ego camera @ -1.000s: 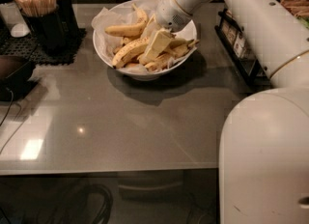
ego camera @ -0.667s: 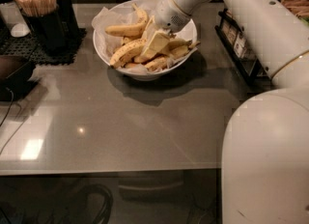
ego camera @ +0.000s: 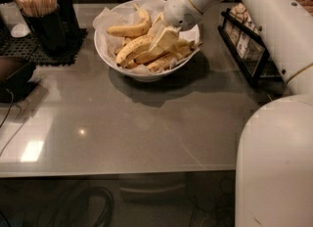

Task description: Pick banana from white bowl

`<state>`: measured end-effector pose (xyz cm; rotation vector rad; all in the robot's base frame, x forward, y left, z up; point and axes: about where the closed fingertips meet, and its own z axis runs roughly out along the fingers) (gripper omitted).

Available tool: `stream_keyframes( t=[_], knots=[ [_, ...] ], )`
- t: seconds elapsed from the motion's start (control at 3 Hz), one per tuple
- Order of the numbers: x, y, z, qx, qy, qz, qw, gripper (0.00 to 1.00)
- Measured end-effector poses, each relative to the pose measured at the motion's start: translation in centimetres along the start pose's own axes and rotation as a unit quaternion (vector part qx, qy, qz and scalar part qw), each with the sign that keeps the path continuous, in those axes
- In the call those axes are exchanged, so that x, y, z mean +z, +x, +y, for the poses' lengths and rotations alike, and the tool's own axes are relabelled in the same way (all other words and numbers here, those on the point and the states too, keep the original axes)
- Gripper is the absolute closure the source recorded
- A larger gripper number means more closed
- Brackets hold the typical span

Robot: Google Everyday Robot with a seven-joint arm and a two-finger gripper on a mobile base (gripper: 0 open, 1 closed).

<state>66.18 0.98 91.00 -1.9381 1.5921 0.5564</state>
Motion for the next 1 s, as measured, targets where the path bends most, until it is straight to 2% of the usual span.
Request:
stream_keyframes(
  t=[0.33,0.67,1.0],
  knots=[
    [-3.5,-0.3,2.8,0.001,0.005,-0.054,0.9985,1.0],
    [-6.8,0.2,7.2,0.032,0.013,-0.062,0.9975,1.0],
    [-8.5,0.1,12.0,0.072,0.003,-0.053,0.996,1.0]
  ],
)
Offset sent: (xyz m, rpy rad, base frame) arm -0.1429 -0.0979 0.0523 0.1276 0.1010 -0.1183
